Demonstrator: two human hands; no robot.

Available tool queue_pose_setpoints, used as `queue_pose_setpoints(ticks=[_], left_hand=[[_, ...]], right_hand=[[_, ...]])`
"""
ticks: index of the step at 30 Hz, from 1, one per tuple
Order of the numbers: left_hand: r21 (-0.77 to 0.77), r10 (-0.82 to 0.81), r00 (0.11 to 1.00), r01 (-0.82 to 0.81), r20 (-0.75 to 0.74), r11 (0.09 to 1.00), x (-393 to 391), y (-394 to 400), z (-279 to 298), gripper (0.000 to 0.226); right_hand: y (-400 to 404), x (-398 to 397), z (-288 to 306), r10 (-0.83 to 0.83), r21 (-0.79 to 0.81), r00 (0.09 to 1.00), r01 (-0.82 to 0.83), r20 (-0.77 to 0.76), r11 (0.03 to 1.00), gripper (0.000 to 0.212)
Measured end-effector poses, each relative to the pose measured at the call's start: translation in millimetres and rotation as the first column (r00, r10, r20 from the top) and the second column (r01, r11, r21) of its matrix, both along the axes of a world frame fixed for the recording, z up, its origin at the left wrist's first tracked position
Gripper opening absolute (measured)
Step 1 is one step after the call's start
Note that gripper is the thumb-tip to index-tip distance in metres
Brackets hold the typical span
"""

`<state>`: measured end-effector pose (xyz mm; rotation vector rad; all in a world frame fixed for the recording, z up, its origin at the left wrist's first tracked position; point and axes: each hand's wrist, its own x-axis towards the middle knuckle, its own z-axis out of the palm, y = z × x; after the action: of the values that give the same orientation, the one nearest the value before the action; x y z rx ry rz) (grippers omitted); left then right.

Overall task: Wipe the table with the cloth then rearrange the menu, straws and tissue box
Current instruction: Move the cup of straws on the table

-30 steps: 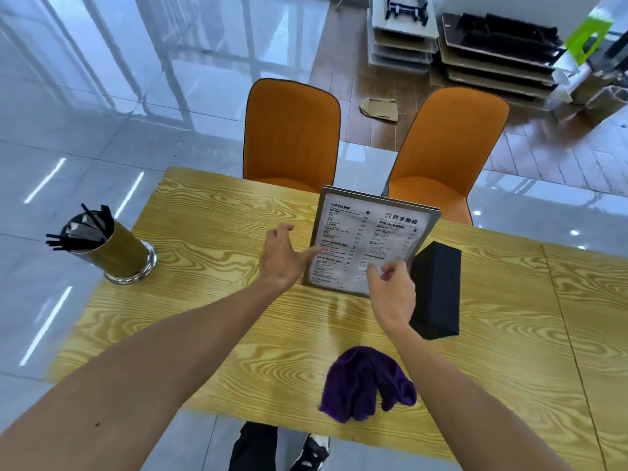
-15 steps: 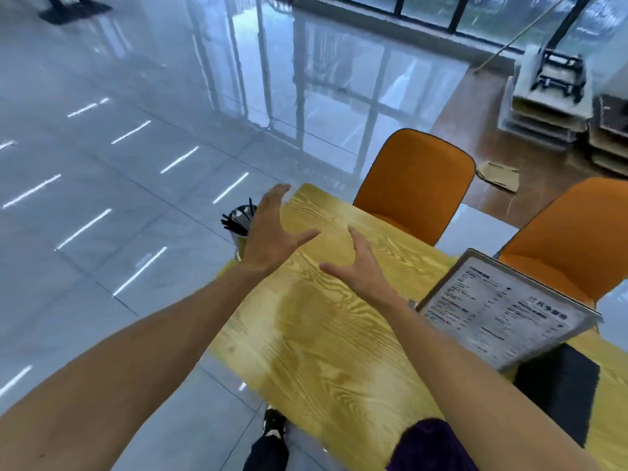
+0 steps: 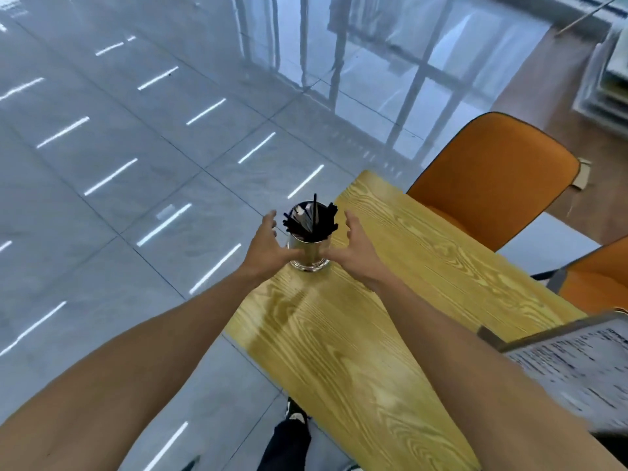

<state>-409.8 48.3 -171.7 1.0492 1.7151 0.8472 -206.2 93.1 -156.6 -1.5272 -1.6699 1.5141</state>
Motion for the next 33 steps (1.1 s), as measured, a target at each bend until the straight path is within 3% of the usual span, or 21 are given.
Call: queue_pose_setpoints(ticks=[3,8,16,25,33], left_hand=[[0.011,-0.034,0.998,0.033,0.061,0.999,0.1,8.1,-11.1,0.106],[0.056,-0.024,0.993,0.018,0.111,0.998,15.0,18.8,-5.8,0.092],[0.066,-0.207,0.968,0.2,0.144,0.978,85.0,25.6,10.4,0.084],[0.099,-0.447,0.885,0.437,0.13,0.894,198.6,13.4,13.4,0.074],[0.086,-0.55,0.818,0.544,0.168,0.835,258.3,-6.1,3.8,0.073]], right_hand=[[4.0,-11.1,-7.4,-0.035,-0.028,0.998,0.034,-0.047,0.999,0.106],[5.4,-11.6,-10.2,-0.11,-0.061,0.983,0.102,-0.15,0.993,0.078],[-18.8,62.3,11.2,-0.261,-0.011,0.954,0.262,-0.145,0.965,0.072],[-78.4,164.3,19.1,-0.526,0.046,0.843,0.533,-0.11,0.845,0.071],[-119.7,214.3,8.4,-0.642,0.045,0.76,0.648,-0.101,0.76,0.065]])
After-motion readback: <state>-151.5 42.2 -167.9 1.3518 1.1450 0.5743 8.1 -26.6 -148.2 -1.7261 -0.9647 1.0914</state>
